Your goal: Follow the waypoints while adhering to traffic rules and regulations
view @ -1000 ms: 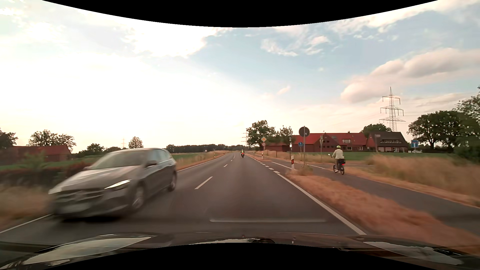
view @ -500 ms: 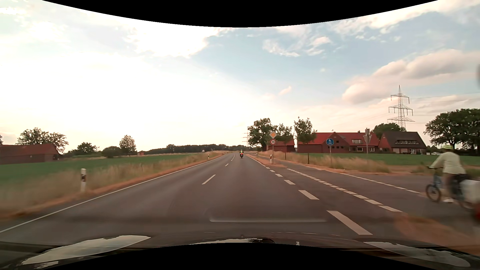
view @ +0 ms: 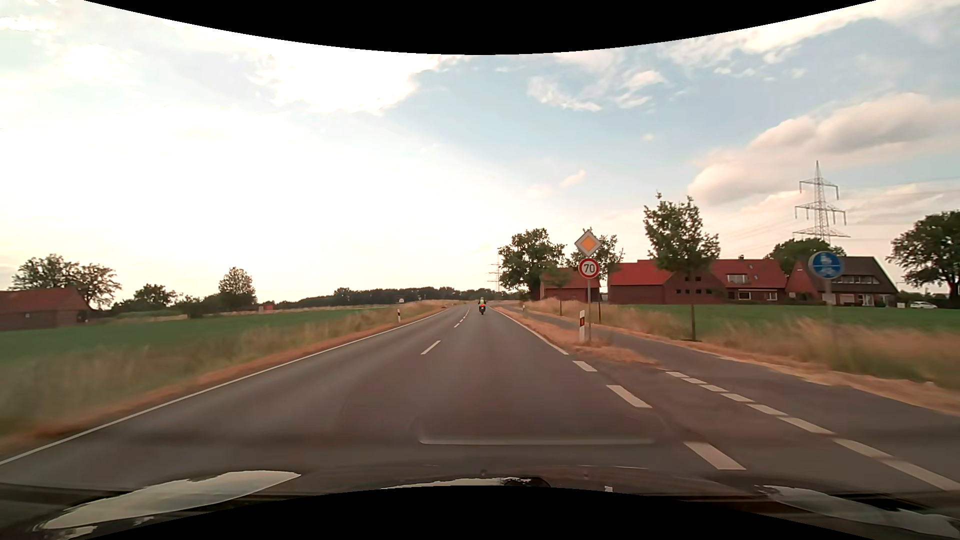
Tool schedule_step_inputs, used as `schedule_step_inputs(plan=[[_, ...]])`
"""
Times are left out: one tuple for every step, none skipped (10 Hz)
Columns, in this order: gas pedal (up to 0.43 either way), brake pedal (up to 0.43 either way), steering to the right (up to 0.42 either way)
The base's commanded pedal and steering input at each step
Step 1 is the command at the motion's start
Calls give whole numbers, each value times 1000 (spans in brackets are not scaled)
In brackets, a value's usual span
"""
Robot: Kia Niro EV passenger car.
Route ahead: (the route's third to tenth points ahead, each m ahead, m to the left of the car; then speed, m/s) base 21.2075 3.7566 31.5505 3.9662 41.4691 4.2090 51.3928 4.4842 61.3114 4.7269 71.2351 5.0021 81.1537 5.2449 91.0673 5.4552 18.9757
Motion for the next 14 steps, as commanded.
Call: schedule_step_inputs(plan=[[0,116,-7],[0,0,-7],[0,0,-7],[0,0,-7],[0,0,-7],[0,0,-7],[0,0,-7],[0,0,-7],[0,0,-7],[0,0,-7],[0,0,-6],[0,0,-7],[0,0,-6],[67,0,-6]])
